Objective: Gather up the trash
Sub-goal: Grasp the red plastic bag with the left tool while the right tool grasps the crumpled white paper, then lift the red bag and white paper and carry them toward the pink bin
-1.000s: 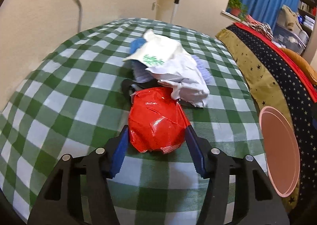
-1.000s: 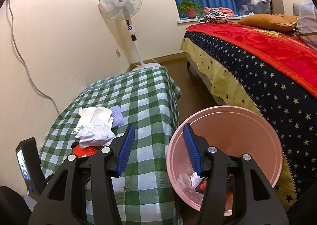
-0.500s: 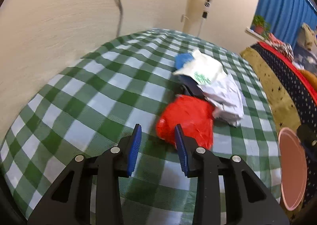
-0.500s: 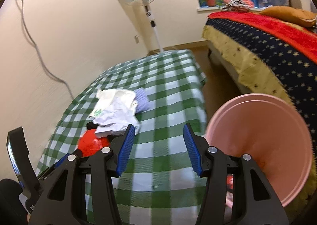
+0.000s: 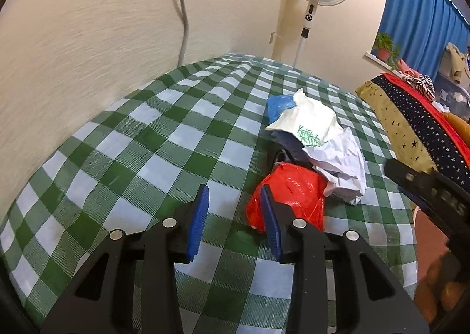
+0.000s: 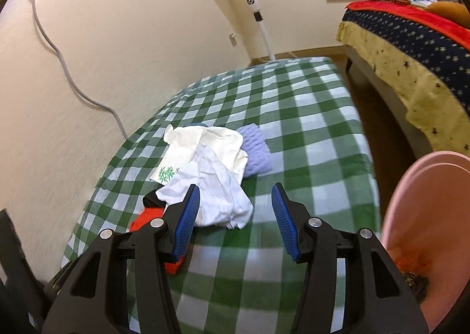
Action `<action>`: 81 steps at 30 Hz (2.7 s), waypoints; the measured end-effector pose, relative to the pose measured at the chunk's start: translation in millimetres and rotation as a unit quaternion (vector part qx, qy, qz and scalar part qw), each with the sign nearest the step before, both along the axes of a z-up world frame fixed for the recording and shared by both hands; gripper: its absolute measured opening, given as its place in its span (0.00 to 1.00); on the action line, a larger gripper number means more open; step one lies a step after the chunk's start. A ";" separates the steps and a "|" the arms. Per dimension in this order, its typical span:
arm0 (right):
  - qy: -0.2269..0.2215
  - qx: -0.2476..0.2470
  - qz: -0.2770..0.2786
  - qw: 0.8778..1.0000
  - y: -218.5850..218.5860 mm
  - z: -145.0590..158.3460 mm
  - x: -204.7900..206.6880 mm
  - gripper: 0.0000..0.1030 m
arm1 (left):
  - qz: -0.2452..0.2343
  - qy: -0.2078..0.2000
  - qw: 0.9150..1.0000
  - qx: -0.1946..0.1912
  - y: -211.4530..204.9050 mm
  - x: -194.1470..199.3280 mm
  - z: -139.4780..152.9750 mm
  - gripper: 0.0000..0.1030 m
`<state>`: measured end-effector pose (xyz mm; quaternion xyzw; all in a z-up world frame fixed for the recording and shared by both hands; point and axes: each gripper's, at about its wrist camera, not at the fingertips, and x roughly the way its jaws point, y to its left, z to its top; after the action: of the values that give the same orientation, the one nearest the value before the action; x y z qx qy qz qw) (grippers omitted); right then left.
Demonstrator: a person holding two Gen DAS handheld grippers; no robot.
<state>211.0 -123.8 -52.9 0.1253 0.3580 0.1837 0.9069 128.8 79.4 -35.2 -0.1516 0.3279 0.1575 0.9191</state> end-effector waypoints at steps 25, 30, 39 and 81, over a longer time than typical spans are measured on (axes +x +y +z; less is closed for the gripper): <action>-0.003 0.030 0.026 0.999 -9.3 -3.2 1.1 0.07 | -0.072 0.028 0.997 -0.012 -14.4 23.6 -9.0 0.75; -0.013 0.026 0.003 1.000 -21.8 4.9 -2.6 0.06 | -0.086 0.047 0.995 -0.023 -17.2 31.2 -15.2 0.75; -0.013 0.010 -0.024 1.000 -30.6 4.8 -8.5 0.06 | -0.114 0.046 0.992 -0.025 -24.9 34.6 -15.0 0.52; -0.044 -0.055 -0.178 0.981 -111.1 75.7 -113.9 0.06 | -0.166 -0.053 0.985 -0.007 -71.7 -10.1 41.7 0.46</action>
<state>97.1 -234.9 22.8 0.1289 0.2995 0.0043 0.9453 118.8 7.7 6.6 -0.1094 0.3005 -0.0074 0.9474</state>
